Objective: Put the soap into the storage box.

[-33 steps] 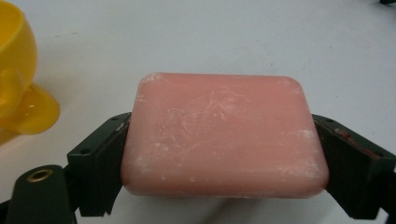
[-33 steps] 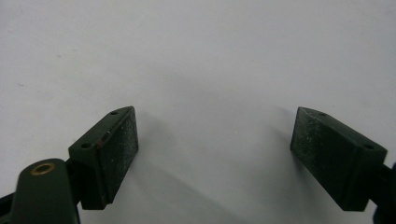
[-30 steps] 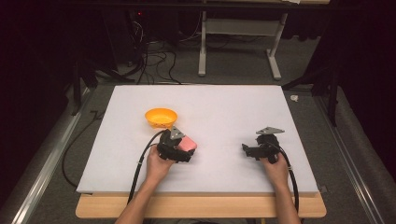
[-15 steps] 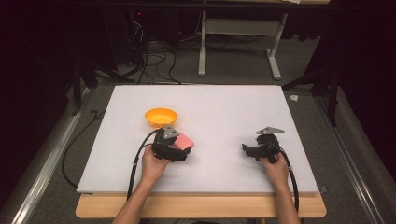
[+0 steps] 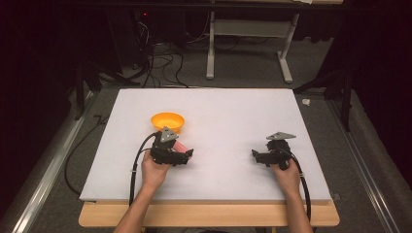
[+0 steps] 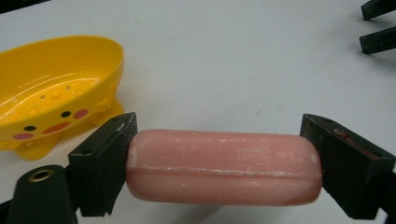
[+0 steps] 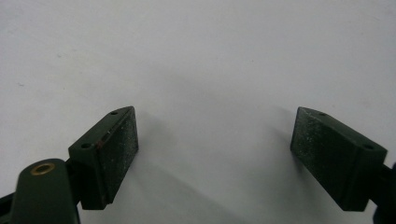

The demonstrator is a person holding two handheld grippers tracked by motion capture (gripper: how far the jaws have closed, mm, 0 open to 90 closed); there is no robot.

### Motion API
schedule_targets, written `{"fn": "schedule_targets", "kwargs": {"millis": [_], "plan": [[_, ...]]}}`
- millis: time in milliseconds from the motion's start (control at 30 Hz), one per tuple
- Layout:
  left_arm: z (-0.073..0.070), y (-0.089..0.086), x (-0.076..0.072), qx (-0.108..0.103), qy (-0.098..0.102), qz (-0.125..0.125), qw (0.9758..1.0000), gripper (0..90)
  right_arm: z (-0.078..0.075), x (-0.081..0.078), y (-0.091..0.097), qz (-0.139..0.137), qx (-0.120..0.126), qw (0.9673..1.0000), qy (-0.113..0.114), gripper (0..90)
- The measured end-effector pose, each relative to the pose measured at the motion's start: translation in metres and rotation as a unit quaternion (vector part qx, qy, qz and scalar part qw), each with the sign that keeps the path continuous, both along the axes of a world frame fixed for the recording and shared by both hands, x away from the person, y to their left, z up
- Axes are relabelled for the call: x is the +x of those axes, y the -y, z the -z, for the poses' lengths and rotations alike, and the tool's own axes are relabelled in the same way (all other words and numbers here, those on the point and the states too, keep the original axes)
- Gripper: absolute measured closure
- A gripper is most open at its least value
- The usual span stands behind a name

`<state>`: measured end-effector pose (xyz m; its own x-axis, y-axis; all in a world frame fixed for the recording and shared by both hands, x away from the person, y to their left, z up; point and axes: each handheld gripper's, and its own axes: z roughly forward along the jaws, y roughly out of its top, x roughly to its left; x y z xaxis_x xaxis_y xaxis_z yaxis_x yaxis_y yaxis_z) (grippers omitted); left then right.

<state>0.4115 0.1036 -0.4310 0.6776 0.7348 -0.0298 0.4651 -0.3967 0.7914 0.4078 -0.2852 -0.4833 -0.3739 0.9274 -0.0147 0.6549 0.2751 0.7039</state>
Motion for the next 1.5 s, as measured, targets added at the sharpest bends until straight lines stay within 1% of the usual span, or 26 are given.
{"fn": "schedule_targets", "kwargs": {"millis": [167,200,300,367,533,567,600,667,800,967,1000,1067,1300,1367,1433,1500], "plan": [[-0.003,-0.007,0.001,-0.004,-0.001,-0.009,0.9999,14.1,0.000,0.000,0.000,-0.001,0.000,1.0000,0.001,15.5],[-0.005,-0.010,0.001,-0.005,-0.002,-0.017,0.9998,14.1,0.000,0.000,0.000,-0.001,-0.001,1.0000,0.001,15.5],[-0.007,-0.014,0.002,-0.007,-0.003,-0.022,0.9997,14.1,0.000,0.000,0.000,-0.001,-0.001,1.0000,0.001,15.5],[-0.011,-0.018,0.003,-0.007,0.001,-0.030,0.9995,14.1,0.000,0.000,0.000,-0.001,-0.001,1.0000,0.001,15.5],[-0.016,-0.024,0.005,-0.008,0.005,-0.038,0.9992,14.1,0.000,0.000,0.000,-0.001,-0.001,1.0000,0.000,15.5],[-0.018,-0.028,0.006,-0.014,0.006,-0.045,0.9989,14.1,0.000,0.000,0.000,-0.001,-0.001,1.0000,0.001,15.5],[-0.019,-0.030,0.007,-0.018,0.004,-0.049,0.9987,14.1,0.000,0.000,0.000,-0.001,-0.001,1.0000,0.001,15.6],[-0.019,-0.032,0.008,-0.020,0.002,-0.053,0.9984,14.1,0.000,0.000,0.000,-0.001,-0.001,1.0000,0.000,15.6],[-0.022,-0.040,0.012,-0.020,-0.002,-0.067,0.9975,14.2,0.000,0.000,0.000,-0.001,0.000,1.0000,0.000,15.5],[-0.027,-0.044,0.016,-0.018,0.001,-0.073,0.9972,14.2,0.000,0.000,0.000,-0.001,0.000,1.0000,0.000,15.5],[-0.029,-0.046,0.018,-0.022,0.000,-0.077,0.9967,14.2,0.000,0.000,0.000,-0.001,0.000,1.0000,0.000,15.5],[-0.030,-0.046,0.019,-0.024,-0.002,-0.078,0.9966,14.2,0.000,0.000,0.000,-0.001,0.000,1.0000,0.000,15.6],[-0.034,-0.049,0.027,-0.023,-0.005,-0.088,0.9958,14.2,0.000,0.000,0.000,-0.001,0.000,1.0000,0.000,15.5],[-0.035,-0.050,0.029,-0.027,-0.006,-0.090,0.9955,14.2,0.000,0.000,0.000,-0.001,0.000,1.0000,0.000,15.5],[-0.035,-0.052,0.032,-0.037,-0.012,-0.094,0.9948,14.2,0.000,0.000,0.000,-0.001,0.000,1.0000,0.000,15.5],[-0.036,-0.053,0.035,-0.035,-0.013,-0.099,0.9944,14.2,0.000,0.000,0.000,-0.001,0.000,1.0000,0.000,15.5]]}}
